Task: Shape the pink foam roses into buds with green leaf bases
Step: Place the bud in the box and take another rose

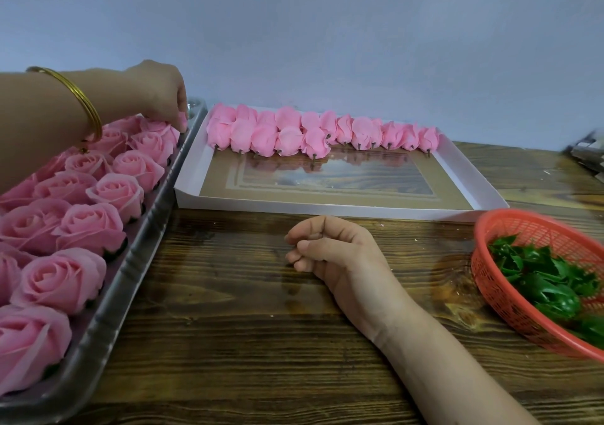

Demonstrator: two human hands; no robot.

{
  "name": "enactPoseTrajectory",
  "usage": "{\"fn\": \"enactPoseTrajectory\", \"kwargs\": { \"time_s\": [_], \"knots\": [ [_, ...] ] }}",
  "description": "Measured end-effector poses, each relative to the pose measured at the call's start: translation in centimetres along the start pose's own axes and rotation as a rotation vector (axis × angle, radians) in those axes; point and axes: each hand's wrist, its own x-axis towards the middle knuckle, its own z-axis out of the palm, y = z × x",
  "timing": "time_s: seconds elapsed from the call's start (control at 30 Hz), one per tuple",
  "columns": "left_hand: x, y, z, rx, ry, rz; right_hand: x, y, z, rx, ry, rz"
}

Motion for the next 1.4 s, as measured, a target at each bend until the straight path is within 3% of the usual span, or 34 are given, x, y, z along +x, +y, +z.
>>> {"fn": "enactPoseTrajectory", "kwargs": {
  "time_s": [0.33,0.93,1.17,1.4],
  "knots": [
    [-0.6,1.3,-0.1,0.107,-0.011,-0.025,0.0,0.0,0.0,-0.013,0.0,0.001],
    [-1.1,2.2,-0.3,0.019,0.001,-0.016,0.1,0.0,-0.1,0.016,0.0,0.0],
    [-3.4,8.5,-3.0,-0.355,0.35,0.133,0.1,0.1,-0.1,0.038,0.001,0.003],
    [-6.4,15.1,-4.1,-0.796,0.382,0.147,0.2,0.1,-0.2,0.054,0.002,0.01]
  ]
}}
